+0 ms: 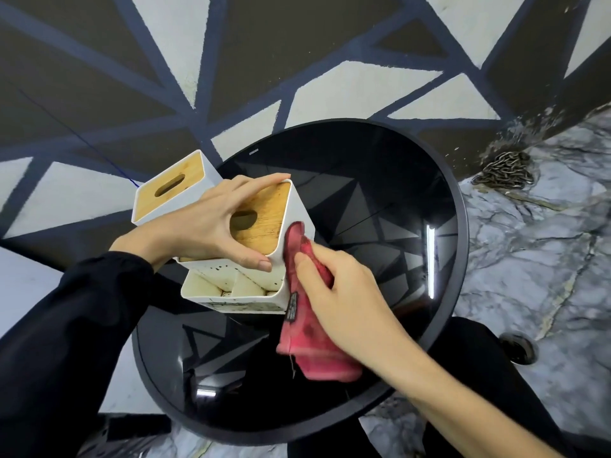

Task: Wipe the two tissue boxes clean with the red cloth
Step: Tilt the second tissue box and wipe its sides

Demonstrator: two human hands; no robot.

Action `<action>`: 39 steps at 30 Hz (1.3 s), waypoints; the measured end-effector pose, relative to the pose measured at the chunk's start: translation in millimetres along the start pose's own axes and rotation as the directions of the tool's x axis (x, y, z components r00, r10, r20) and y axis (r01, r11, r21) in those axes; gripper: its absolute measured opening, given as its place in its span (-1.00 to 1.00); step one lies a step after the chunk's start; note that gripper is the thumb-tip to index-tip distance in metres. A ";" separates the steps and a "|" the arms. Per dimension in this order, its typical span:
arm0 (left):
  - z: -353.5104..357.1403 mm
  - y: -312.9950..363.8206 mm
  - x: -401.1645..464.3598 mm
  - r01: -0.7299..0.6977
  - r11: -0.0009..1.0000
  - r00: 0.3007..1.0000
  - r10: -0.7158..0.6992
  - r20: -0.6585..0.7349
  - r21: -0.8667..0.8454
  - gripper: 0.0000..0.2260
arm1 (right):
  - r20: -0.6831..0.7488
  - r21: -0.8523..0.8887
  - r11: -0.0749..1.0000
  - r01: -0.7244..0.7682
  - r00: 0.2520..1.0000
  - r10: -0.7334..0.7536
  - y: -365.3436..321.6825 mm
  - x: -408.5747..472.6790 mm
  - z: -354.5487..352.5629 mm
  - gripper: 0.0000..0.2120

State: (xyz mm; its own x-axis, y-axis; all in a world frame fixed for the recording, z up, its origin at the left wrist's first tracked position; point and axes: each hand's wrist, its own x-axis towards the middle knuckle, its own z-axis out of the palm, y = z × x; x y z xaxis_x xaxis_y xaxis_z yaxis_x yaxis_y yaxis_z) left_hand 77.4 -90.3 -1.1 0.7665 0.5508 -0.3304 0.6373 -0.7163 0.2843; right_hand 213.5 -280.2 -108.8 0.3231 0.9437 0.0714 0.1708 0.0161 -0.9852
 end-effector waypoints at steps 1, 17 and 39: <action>0.0 0.8 -0.8 0.002 1.000 1.000 -0.002 0.000 0.000 0.11 | -0.017 -0.010 1.000 -0.008 1.000 0.008 0.2 11.2 -2.1 -0.69; 0.9 -1.4 1.2 -0.007 0.999 1.000 0.008 -0.023 0.040 0.08 | 0.205 0.082 0.973 -0.214 0.959 0.194 1.1 -35.9 -0.6 -0.59; 4.7 0.0 0.5 0.012 1.000 1.000 -0.011 -0.012 0.018 0.08 | 0.209 0.054 0.971 -0.231 0.954 0.215 3.0 -34.0 -0.7 -0.57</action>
State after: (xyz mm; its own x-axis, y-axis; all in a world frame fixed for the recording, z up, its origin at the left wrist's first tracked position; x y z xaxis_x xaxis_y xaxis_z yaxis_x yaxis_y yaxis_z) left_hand 77.5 -92.1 -5.5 0.7602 0.5641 -0.3224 0.6445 -0.7176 0.2641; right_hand 203.7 -312.5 -114.1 0.1503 0.9728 -0.1765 0.0414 -0.1846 -0.9819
